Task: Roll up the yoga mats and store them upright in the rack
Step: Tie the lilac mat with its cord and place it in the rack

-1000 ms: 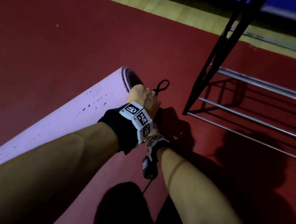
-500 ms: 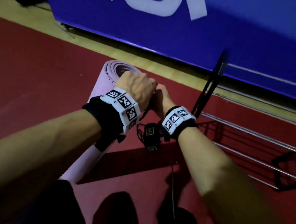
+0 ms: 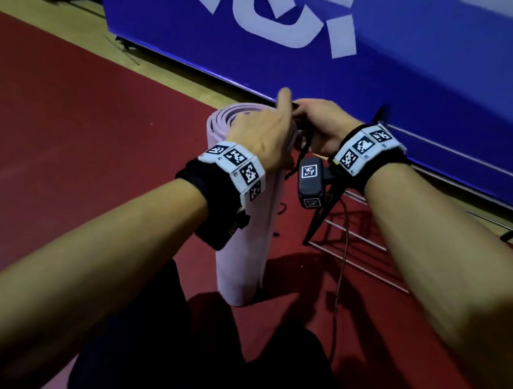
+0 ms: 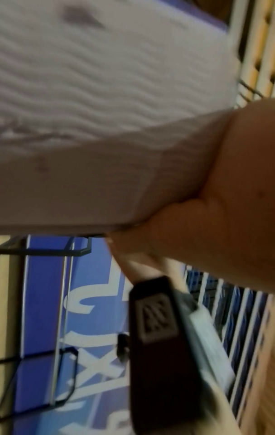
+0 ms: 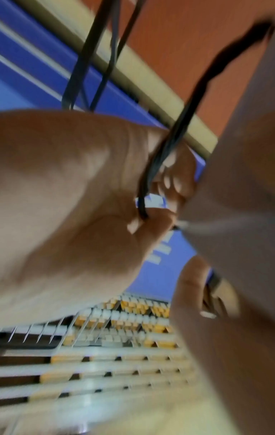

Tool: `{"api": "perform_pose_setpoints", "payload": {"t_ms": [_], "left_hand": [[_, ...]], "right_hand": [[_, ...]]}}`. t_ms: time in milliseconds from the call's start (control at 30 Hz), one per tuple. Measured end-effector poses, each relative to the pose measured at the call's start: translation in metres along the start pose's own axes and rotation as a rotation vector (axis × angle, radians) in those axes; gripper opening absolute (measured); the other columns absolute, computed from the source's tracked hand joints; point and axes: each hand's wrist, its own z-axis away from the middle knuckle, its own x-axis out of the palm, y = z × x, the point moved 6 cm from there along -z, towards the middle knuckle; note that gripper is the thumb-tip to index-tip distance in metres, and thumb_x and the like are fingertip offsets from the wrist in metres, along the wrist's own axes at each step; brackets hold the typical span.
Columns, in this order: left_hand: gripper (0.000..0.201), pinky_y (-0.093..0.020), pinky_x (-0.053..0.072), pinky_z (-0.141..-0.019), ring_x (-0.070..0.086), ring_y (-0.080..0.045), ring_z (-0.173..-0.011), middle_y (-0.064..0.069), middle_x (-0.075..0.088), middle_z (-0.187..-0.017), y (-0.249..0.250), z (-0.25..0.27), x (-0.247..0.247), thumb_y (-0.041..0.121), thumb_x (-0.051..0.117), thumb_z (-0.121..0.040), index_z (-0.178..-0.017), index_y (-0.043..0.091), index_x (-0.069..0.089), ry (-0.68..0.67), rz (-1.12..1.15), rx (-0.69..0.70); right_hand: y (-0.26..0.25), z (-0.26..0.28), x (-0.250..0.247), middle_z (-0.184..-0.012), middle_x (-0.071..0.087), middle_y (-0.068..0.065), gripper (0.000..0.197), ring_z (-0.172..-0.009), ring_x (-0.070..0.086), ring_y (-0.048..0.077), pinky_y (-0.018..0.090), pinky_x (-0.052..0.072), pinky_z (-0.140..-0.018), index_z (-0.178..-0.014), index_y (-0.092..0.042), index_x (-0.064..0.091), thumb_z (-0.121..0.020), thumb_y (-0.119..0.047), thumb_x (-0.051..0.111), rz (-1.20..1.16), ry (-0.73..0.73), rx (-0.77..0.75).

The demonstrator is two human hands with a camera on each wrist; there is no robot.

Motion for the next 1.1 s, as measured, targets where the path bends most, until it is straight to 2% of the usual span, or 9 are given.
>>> {"api": "perform_pose_setpoints", "payload": {"t_ms": [67, 167, 267, 400, 600, 733, 800, 900, 1100], "left_hand": [[0.083, -0.04, 0.037, -0.066, 0.067, -0.037, -0.089, -0.009, 0.063, -0.09, -0.004, 0.004, -0.002, 0.035, 0.079, -0.076, -0.132, 0.005, 0.025, 0.003, 0.049, -0.026], [0.082, -0.039, 0.037, -0.065, 0.067, -0.035, -0.091, -0.011, 0.066, -0.098, -0.008, 0.004, -0.005, 0.038, 0.082, -0.075, -0.125, 0.003, 0.028, -0.016, 0.074, -0.021], [0.077, -0.036, 0.037, -0.062, 0.063, -0.031, -0.079, -0.006, 0.058, -0.086, -0.009, 0.003, -0.003, 0.038, 0.083, -0.074, -0.118, 0.004, 0.029, -0.045, 0.105, 0.01], [0.081, -0.035, 0.039, -0.06, 0.058, -0.029, -0.069, 0.0, 0.052, -0.071, -0.001, 0.002, -0.003, 0.035, 0.084, -0.073, -0.12, 0.003, 0.027, -0.079, 0.162, 0.022], [0.09, -0.036, 0.043, -0.058, 0.06, -0.028, -0.067, -0.004, 0.059, -0.077, 0.015, 0.004, -0.001, 0.035, 0.084, -0.072, -0.131, 0.002, 0.023, -0.06, 0.149, 0.063], [0.09, -0.04, 0.046, -0.06, 0.062, -0.031, -0.072, -0.008, 0.061, -0.082, 0.02, 0.002, 0.003, 0.036, 0.085, -0.071, -0.129, 0.001, 0.025, -0.136, 0.117, 0.1], [0.092, -0.044, 0.05, -0.07, 0.063, -0.032, -0.082, -0.01, 0.06, -0.087, 0.025, 0.0, 0.004, 0.038, 0.085, -0.073, -0.131, -0.002, 0.025, -0.231, 0.142, 0.152], [0.08, -0.038, 0.046, -0.078, 0.061, -0.03, -0.097, -0.011, 0.061, -0.104, 0.026, -0.006, -0.003, 0.039, 0.076, -0.082, -0.133, -0.001, 0.029, -0.335, 0.16, 0.169], [0.038, -0.029, 0.04, -0.077, 0.052, -0.018, -0.095, 0.001, 0.056, -0.106, 0.021, -0.017, -0.013, 0.034, 0.065, -0.087, -0.119, 0.017, 0.054, -0.332, 0.219, 0.119]], "right_hand": [[-0.008, 0.01, 0.007, -0.054, 0.042, -0.002, 0.027, -0.043, 0.039, 0.012, 0.022, 0.033, -0.045, -0.067, -0.018, 0.052, -0.093, -0.011, 0.05, 0.095, 0.023, -0.038], [-0.017, 0.024, 0.018, -0.068, 0.048, 0.002, 0.005, -0.053, 0.044, 0.014, 0.024, 0.036, -0.05, -0.087, -0.015, 0.055, -0.091, -0.017, 0.055, 0.357, 0.111, -0.159], [-0.012, 0.024, 0.011, -0.073, 0.057, 0.001, 0.009, -0.06, 0.053, 0.014, 0.022, 0.043, -0.052, -0.089, -0.017, 0.058, -0.09, -0.024, 0.063, 0.363, 0.206, -0.191], [-0.003, 0.026, 0.003, -0.075, 0.062, 0.005, 0.008, -0.071, 0.061, 0.02, 0.032, 0.051, -0.063, -0.084, -0.016, 0.061, -0.092, -0.02, 0.059, 0.314, 0.226, -0.19], [-0.002, 0.03, -0.006, -0.07, 0.062, 0.005, 0.005, -0.066, 0.059, 0.022, 0.029, 0.045, -0.056, -0.083, -0.015, 0.061, -0.087, -0.018, 0.06, 0.463, 0.256, -0.154], [-0.006, 0.036, -0.009, -0.082, 0.063, 0.009, 0.012, -0.068, 0.058, 0.028, 0.031, 0.04, -0.051, -0.091, -0.014, 0.061, -0.09, -0.026, 0.061, 0.647, 0.274, -0.184], [-0.01, 0.038, -0.011, -0.094, 0.064, 0.012, 0.012, -0.08, 0.061, 0.031, 0.033, 0.043, -0.059, -0.098, -0.014, 0.061, -0.093, -0.024, 0.057, 0.746, 0.243, -0.207], [-0.007, 0.038, -0.017, -0.113, 0.064, 0.012, 0.008, -0.097, 0.063, 0.032, 0.034, 0.045, -0.072, -0.1, -0.018, 0.058, -0.094, -0.021, 0.054, 0.818, 0.278, -0.236], [0.0, 0.037, -0.024, -0.12, 0.065, 0.012, 0.026, -0.116, 0.057, 0.029, 0.038, 0.047, -0.096, -0.116, -0.018, 0.065, -0.094, -0.029, 0.059, 0.788, 0.321, -0.283]]}}
